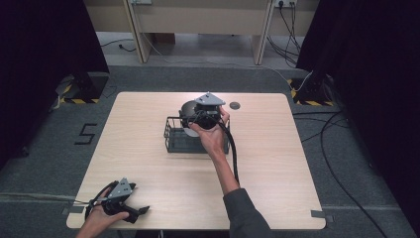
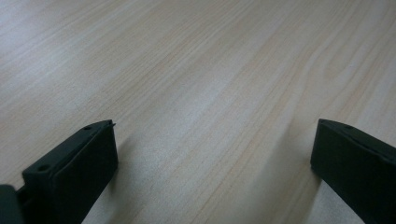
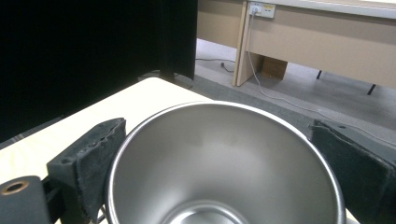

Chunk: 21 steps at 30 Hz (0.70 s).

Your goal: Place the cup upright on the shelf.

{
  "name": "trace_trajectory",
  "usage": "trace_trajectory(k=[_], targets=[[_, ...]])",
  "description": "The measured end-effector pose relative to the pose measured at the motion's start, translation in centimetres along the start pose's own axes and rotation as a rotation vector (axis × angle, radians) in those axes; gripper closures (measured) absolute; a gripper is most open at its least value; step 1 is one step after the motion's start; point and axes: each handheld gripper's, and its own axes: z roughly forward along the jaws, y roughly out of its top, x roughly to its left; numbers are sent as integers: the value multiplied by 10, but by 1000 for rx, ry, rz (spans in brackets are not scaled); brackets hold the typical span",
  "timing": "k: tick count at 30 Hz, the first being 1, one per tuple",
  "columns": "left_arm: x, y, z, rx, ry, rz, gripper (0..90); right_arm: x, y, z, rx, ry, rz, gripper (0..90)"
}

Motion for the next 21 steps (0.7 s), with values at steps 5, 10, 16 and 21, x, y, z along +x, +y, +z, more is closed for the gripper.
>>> trace_trajectory(k=[5,10,16,21], targets=[[0,0,0,0,-1,0,0,1,-1,2,-2,-5,7,65],[0,0,0,0,-1,1,0,-1,-3,6,5,-16,12,64],[0,0,0,0,-2,1,0,-2,-9,11,21,-16,16,64],[0,0,0,0,-1,1,0,-2,-14,15,35,-16,12,64]])
